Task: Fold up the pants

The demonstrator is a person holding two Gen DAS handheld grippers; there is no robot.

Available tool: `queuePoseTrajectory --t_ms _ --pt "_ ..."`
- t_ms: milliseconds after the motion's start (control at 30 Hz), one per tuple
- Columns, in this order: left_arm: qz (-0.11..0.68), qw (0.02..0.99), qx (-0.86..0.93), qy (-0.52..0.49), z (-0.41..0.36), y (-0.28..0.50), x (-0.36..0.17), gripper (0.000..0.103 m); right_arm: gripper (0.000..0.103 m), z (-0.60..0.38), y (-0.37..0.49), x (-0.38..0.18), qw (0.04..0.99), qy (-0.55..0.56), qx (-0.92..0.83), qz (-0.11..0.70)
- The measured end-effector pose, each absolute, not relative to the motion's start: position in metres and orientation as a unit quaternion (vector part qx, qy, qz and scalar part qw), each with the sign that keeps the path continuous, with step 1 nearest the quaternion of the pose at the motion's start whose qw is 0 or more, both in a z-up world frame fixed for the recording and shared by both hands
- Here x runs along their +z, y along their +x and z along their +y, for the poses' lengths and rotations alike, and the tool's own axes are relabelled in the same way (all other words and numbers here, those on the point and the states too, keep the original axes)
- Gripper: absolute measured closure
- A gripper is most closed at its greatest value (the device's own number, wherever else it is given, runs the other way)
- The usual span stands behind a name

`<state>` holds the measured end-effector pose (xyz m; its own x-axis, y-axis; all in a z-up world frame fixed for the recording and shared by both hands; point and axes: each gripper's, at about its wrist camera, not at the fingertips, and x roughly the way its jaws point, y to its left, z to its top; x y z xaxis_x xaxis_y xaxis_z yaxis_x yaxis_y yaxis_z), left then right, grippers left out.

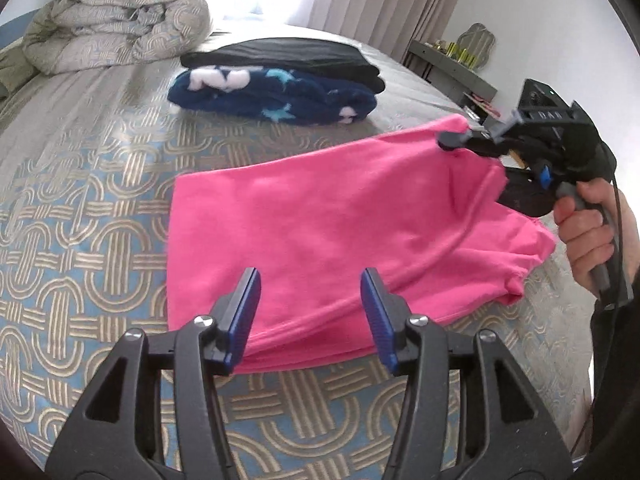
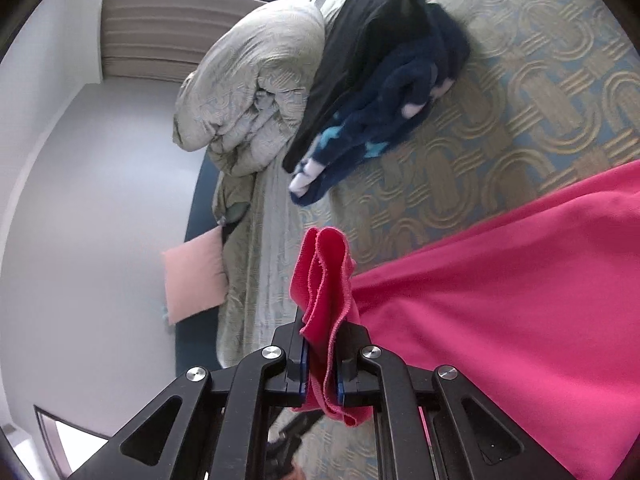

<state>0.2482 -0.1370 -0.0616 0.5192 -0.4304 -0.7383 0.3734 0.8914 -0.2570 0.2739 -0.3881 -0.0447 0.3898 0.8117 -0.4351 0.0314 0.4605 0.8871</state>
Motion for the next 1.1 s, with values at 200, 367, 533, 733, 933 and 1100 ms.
queuePoseTrajectory --t_ms 200,367,533,733,933,1100 --pt "0.456 0.862 -0.216 -0.041 -0.131 0.252 -0.083 0.050 0.095 -0.412 0.272 -0.084 0.694 0.430 0.256 0.517" --pt "0.465 0.858 -0.214 -0.049 -0.127 0.253 -0.090 0.050 0.095 -0.434 0.270 -0.104 0.692 0.437 0.244 0.521" --pt "0.466 0.858 -0.214 -0.042 -0.128 0.256 -0.092 0.050 0.095 -0.457 0.268 -0.108 0.699 0.446 0.228 0.510" --pt "0.466 0.856 -0.218 -0.045 -0.130 0.255 -0.095 0.049 0.087 -0.460 0.261 -0.095 0.737 0.415 0.198 0.496" --pt "0.465 0.853 -0.228 -0.060 -0.135 0.258 -0.096 0.048 0.083 -0.431 0.251 -0.044 0.794 0.342 0.227 0.448" --pt "0.451 0.860 -0.230 -0.061 -0.139 0.254 -0.103 0.043 0.082 -0.370 0.257 -0.048 0.785 0.270 0.262 0.492"
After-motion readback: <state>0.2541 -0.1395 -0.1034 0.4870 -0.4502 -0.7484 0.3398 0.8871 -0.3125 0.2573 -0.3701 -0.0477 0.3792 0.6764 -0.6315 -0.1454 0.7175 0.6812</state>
